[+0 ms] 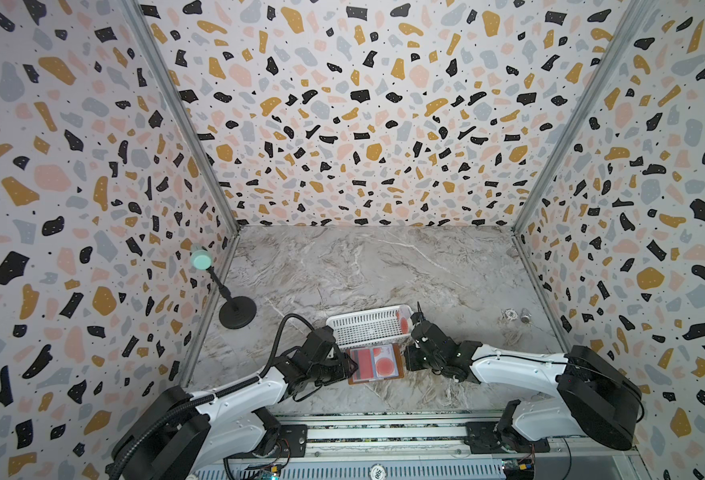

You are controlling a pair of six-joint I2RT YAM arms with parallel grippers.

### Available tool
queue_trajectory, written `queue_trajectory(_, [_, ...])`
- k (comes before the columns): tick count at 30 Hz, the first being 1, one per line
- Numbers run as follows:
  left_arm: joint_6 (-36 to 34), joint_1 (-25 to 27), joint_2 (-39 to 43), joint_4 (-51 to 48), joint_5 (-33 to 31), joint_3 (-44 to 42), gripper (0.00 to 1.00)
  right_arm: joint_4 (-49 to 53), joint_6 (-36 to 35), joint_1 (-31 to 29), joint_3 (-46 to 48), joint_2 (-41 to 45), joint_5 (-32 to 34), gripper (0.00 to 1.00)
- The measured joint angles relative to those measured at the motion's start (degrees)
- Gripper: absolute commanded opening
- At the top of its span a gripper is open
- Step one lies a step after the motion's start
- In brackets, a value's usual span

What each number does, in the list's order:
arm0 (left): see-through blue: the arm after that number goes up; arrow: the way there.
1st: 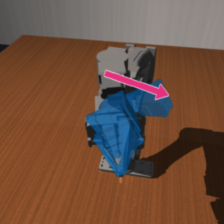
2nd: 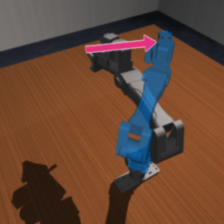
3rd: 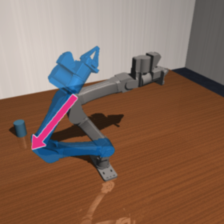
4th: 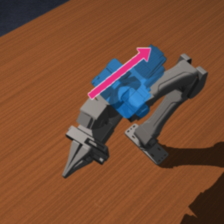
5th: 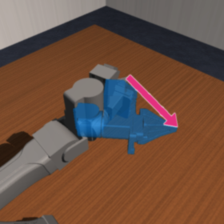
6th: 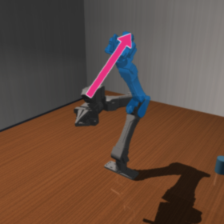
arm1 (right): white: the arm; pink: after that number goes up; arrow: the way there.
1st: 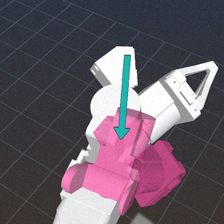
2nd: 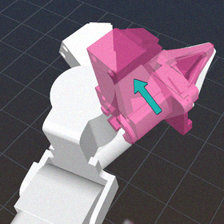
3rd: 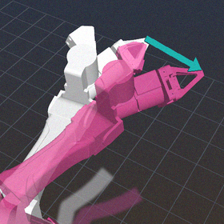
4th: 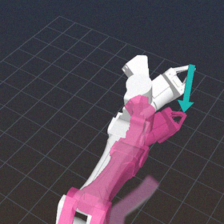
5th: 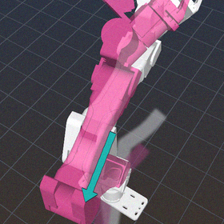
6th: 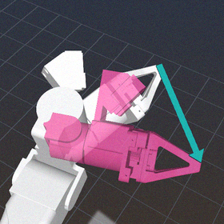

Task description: Put the credit cards into the card holder

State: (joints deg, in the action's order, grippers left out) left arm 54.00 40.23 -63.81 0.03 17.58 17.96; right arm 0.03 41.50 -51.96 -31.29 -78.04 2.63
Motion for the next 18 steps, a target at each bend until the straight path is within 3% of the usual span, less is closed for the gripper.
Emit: queue_trajectory(18, [-0.9,0.2,0.8,-0.9,3.1,3.1,0.44,0.0,0.0,-0.4,2.0,1.1,1.1,0.03])
